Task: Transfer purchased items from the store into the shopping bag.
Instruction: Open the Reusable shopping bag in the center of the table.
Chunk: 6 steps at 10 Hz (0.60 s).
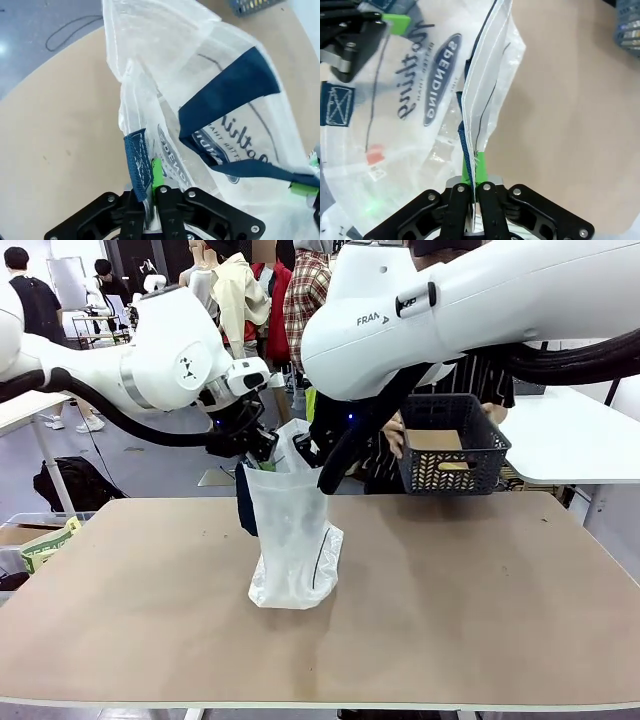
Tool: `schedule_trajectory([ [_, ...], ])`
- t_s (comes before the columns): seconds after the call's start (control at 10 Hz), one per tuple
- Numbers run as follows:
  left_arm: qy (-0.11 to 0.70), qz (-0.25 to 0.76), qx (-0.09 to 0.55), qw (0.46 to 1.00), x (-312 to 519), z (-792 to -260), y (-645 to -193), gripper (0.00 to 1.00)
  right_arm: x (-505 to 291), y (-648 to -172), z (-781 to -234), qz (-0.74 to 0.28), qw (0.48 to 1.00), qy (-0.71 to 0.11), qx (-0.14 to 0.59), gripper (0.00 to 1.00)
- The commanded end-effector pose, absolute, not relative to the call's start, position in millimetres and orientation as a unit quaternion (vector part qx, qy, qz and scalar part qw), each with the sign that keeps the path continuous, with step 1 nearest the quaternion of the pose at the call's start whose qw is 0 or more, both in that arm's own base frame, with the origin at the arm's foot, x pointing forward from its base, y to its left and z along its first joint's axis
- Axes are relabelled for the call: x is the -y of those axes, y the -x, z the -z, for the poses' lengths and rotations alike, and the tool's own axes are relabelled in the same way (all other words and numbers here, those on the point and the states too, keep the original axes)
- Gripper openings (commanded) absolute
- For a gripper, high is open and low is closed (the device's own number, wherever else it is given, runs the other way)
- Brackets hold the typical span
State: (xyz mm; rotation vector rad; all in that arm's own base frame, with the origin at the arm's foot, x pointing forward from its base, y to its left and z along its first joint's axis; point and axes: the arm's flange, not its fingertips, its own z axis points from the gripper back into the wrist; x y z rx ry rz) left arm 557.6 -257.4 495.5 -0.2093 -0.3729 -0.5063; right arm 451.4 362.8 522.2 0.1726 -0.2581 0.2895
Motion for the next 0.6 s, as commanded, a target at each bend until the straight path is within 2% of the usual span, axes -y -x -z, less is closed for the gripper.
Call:
schedule_trajectory([
  [0.0,0.09,0.245,0.212,0.942,228,-499,-549,0.0,-344,-445,-520,-0.111,0.983,-0.06,0.132,0.0],
  [0.5,0.096,0.181,0.236,0.95,176,-485,-532,0.0,-315,-445,-514,-0.127,0.976,-0.059,0.165,0.0],
])
